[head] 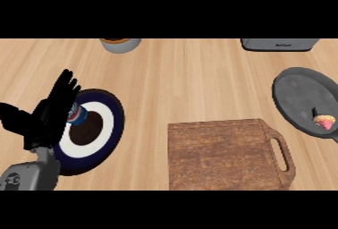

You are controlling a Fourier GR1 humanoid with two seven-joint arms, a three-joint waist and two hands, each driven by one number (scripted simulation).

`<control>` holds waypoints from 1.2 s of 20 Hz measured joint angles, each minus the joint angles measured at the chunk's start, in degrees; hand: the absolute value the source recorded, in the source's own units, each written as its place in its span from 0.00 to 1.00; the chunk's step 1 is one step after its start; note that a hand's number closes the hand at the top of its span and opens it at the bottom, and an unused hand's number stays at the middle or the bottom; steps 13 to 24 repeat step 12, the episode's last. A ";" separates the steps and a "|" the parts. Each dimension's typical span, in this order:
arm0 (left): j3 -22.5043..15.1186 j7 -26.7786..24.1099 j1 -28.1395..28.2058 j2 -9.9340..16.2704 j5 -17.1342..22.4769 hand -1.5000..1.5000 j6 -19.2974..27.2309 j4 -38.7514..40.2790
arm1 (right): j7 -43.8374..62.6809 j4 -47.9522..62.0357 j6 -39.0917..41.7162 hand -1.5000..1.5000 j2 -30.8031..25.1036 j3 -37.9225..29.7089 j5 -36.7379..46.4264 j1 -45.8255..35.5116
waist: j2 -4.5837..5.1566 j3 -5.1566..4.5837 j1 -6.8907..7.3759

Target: Pick the cupcake from the cutting board and place it in the pan

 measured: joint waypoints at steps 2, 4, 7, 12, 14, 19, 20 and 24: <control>0.17 0.56 -0.20 0.09 0.09 0.50 0.19 -0.39 | 0.32 0.28 2.40 0.00 -1.51 -0.61 -1.01 1.53 | -0.04 0.05 -0.11; 0.10 0.23 -0.37 -0.20 0.01 0.50 0.31 0.04 | 0.11 -0.01 3.97 0.00 -2.37 -0.67 -1.55 3.08 | -0.05 0.06 -0.38; 0.54 0.43 -0.65 0.15 0.21 0.50 0.25 -0.01 | -0.23 -0.62 4.91 0.00 -3.03 -0.80 -2.39 5.29 | -0.09 0.11 -0.45; 0.69 0.05 -0.37 0.01 0.39 0.50 0.10 0.35 | -0.08 -1.86 6.10 0.00 -4.87 -0.83 -3.70 7.90 | -0.17 0.12 -0.49; 0.69 0.05 -0.37 0.01 0.39 0.50 0.10 0.35 | -0.08 -1.86 6.10 0.00 -4.87 -0.83 -3.70 7.90 | -0.17 0.12 -0.49; 0.69 0.05 -0.37 0.01 0.39 0.50 0.10 0.35 | -0.08 -1.86 6.10 0.00 -4.87 -0.83 -3.70 7.90 | -0.17 0.12 -0.49; 0.69 0.05 -0.37 0.01 0.39 0.50 0.10 0.35 | -0.08 -1.86 6.10 0.00 -4.87 -0.83 -3.70 7.90 | -0.17 0.12 -0.49; 0.69 0.05 -0.37 0.01 0.39 0.50 0.10 0.35 | -0.08 -1.86 6.10 0.00 -4.87 -0.83 -3.70 7.90 | -0.17 0.12 -0.49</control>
